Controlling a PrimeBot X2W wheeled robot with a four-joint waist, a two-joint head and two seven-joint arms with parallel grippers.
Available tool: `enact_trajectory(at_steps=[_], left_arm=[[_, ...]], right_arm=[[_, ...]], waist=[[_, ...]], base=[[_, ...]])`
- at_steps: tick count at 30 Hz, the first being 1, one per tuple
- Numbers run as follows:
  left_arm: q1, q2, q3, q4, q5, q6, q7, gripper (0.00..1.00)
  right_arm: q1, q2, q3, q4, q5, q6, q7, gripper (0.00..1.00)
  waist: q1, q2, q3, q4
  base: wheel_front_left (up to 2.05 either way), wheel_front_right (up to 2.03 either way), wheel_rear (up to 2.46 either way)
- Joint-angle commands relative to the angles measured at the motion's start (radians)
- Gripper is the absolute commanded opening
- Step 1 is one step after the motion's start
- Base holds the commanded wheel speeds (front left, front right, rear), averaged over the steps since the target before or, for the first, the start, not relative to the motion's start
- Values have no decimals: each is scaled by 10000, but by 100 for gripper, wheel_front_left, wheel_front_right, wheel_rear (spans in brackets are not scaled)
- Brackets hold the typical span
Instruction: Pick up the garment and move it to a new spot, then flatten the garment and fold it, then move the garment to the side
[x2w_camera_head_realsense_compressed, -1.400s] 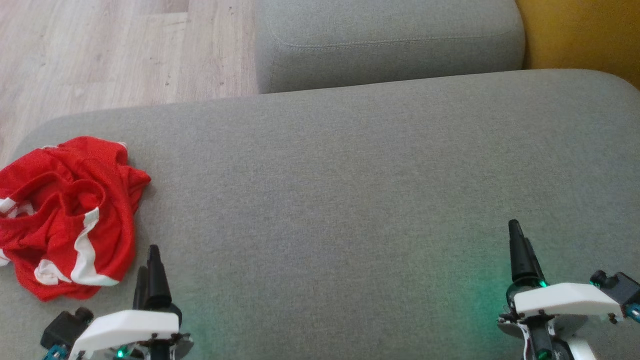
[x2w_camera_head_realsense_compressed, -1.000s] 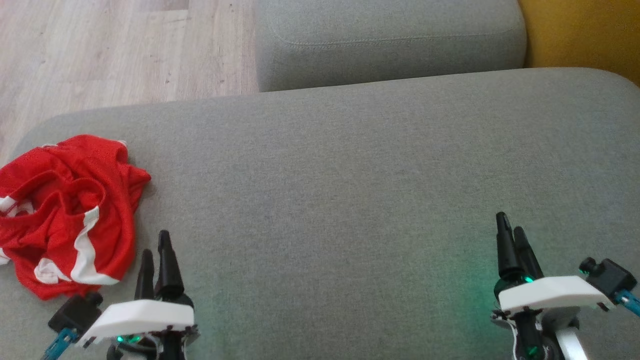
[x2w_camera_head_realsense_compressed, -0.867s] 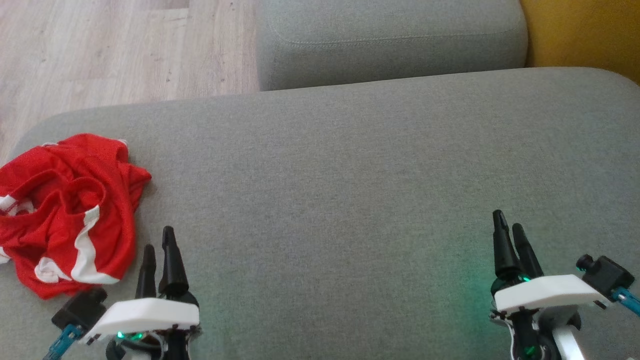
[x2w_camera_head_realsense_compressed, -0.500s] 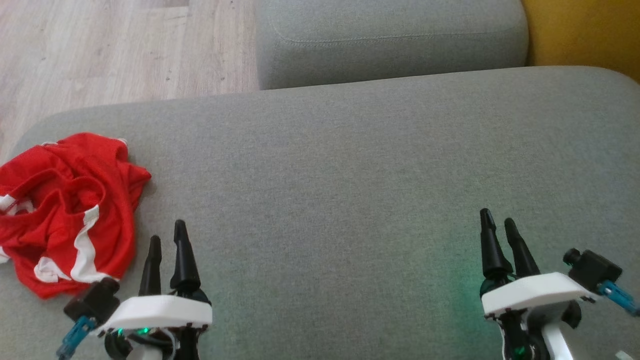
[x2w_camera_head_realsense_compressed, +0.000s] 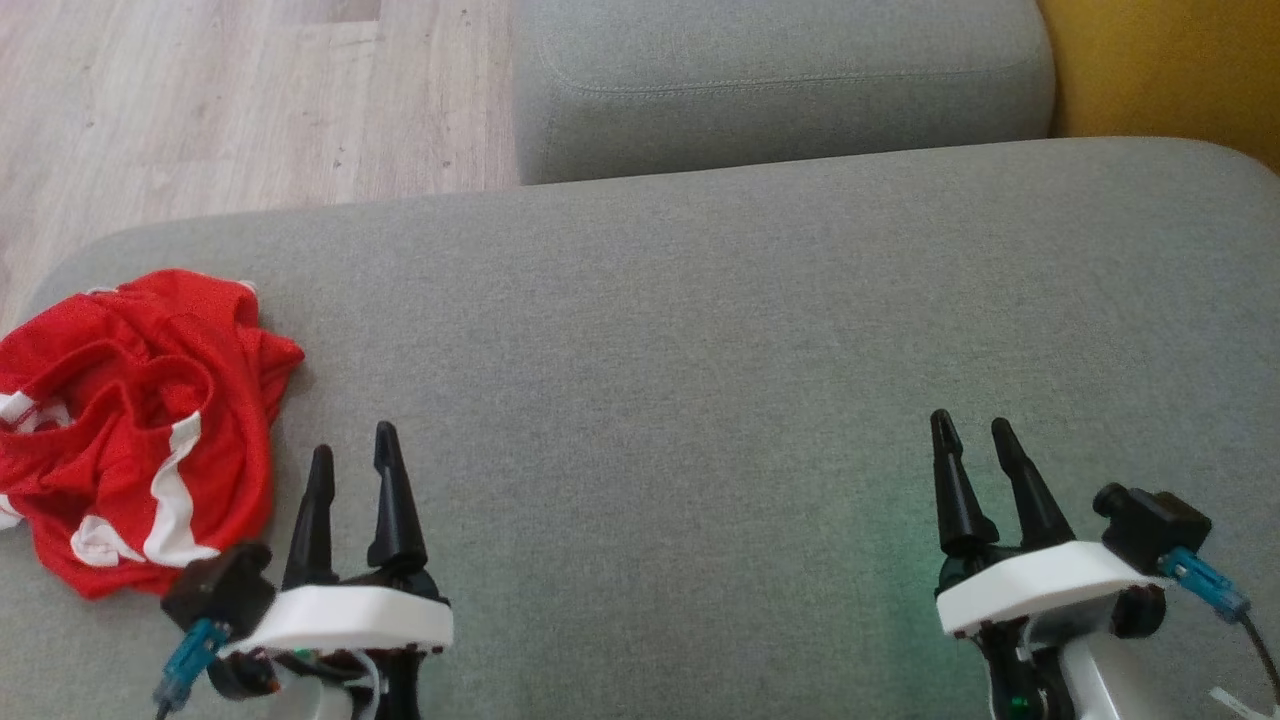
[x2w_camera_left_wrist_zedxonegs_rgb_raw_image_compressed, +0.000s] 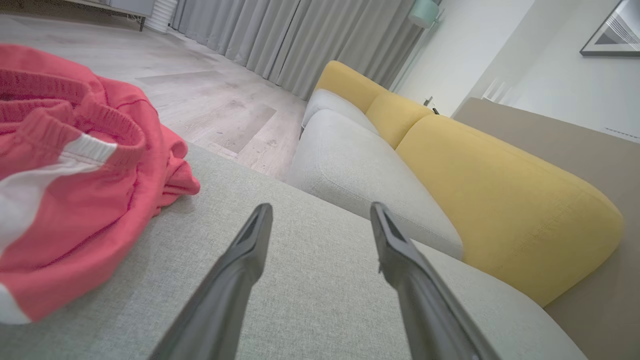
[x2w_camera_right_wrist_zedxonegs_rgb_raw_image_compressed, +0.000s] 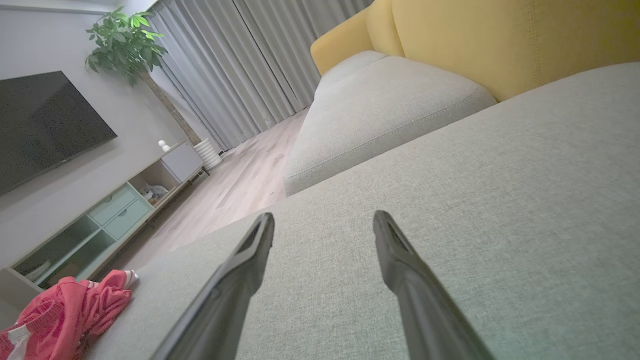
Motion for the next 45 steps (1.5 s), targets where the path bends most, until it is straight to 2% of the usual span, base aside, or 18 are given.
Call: enact_trajectory(at_steps=[1,24,34,45], left_arm=[[-525,63,90,-397,364,120,-157,100],[-683,74,-478,-233,2978,502,-831,100],[-783,78,-751,-111,4115,617,-1125,100],[-817,79,-798,415,4224,798,-1181,100]], right_arm=[[-565,-76,225,-300,-392,-5,-163,100],[-747,-92,436,-75,-3241,-7,-841,100],[-820,-99,178,148,-4450,-7,-1136,100],[-823,-101,-169,374,-4426,-7,-1192,100]], waist=[[0,0,2,11],[0,0,-25,64],[0,0,-2,83],[0,0,-5,73]], base=[[0,0,0],[0,0,0],[0,0,0],[0,0,0]])
